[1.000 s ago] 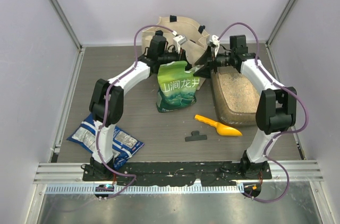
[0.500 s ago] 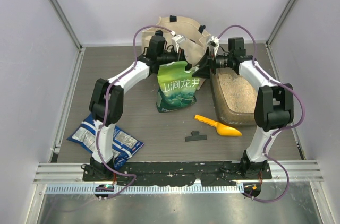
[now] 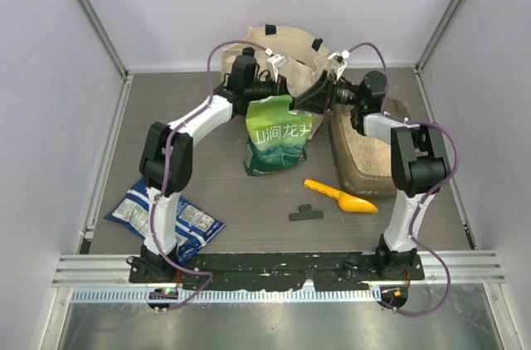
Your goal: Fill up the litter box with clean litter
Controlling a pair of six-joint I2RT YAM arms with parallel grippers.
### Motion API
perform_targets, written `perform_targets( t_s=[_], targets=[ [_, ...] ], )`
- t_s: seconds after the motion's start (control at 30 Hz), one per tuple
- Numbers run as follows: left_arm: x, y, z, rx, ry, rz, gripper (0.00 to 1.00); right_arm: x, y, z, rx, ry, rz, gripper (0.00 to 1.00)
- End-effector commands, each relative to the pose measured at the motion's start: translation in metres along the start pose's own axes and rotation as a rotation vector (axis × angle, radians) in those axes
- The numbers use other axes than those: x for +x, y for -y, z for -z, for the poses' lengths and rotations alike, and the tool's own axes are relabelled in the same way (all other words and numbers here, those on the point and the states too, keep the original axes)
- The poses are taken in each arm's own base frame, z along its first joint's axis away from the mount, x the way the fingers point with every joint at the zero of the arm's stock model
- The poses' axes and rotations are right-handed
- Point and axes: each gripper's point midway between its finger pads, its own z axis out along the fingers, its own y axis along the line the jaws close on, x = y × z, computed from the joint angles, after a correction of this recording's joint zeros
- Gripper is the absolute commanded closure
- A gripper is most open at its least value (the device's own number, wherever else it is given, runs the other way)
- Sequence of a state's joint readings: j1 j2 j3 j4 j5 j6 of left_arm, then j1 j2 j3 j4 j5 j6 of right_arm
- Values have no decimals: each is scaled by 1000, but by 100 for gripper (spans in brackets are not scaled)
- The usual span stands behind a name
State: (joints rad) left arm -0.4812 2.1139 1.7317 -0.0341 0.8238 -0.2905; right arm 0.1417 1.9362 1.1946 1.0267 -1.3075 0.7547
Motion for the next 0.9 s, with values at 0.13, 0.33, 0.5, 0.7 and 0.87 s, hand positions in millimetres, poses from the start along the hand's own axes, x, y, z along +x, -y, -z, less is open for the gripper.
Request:
perform_targets(
  t_s=[0.13, 0.33, 0.5, 0.7, 0.87],
  targets=[
    [-22, 8, 5, 22, 45, -36, 80, -15, -27, -4, -67, 28, 87, 39],
    [-26, 6, 7, -1, 47, -53, 81, -50, 12, 3, 194, 107, 88, 37],
    [-35, 4, 9, -20, 57, -68, 80, -86, 22, 17, 324, 122, 306, 26],
    [-39, -4, 14, -53, 49, -98, 80, -112, -2, 31, 268, 165, 338, 13],
    [-41, -8, 20, -71, 37, -120, 80, -86, -22, 36, 266, 109, 318, 4]
  ],
)
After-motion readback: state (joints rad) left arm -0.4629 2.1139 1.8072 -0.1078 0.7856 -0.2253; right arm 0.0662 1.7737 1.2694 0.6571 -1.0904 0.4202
